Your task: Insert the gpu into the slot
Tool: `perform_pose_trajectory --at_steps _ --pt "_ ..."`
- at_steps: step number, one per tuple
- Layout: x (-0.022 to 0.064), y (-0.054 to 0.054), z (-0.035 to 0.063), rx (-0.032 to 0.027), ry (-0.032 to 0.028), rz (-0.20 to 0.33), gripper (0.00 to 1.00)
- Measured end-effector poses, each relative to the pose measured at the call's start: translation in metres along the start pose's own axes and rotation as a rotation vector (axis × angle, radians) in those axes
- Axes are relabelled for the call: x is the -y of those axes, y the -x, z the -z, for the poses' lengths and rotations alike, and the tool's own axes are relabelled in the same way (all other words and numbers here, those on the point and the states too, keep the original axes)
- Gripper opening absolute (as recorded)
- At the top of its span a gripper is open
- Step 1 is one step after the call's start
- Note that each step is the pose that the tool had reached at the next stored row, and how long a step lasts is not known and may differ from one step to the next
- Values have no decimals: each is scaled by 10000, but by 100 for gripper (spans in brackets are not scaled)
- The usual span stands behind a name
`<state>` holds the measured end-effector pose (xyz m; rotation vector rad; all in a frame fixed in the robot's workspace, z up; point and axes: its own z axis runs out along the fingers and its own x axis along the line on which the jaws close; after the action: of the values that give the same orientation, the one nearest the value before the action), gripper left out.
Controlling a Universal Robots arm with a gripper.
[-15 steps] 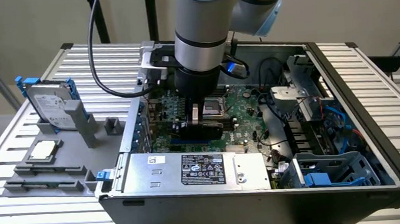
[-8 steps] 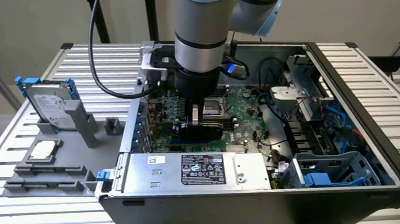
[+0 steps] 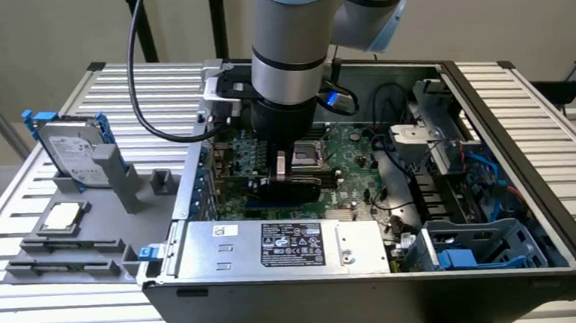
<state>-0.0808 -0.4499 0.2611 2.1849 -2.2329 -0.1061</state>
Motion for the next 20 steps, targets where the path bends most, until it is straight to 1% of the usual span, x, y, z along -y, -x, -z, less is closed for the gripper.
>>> perform_pose_trajectory --at_steps 5,8,13,16,20 --pt "-3 12 -3 7 26 -1 26" --pt "-4 17 0 -1 42 0 26" --pt "-4 17 -11 -13 49 -2 26" --pt "-3 16 -30 -14 76 5 26" --pt "-2 14 -57 -21 127 13 26"
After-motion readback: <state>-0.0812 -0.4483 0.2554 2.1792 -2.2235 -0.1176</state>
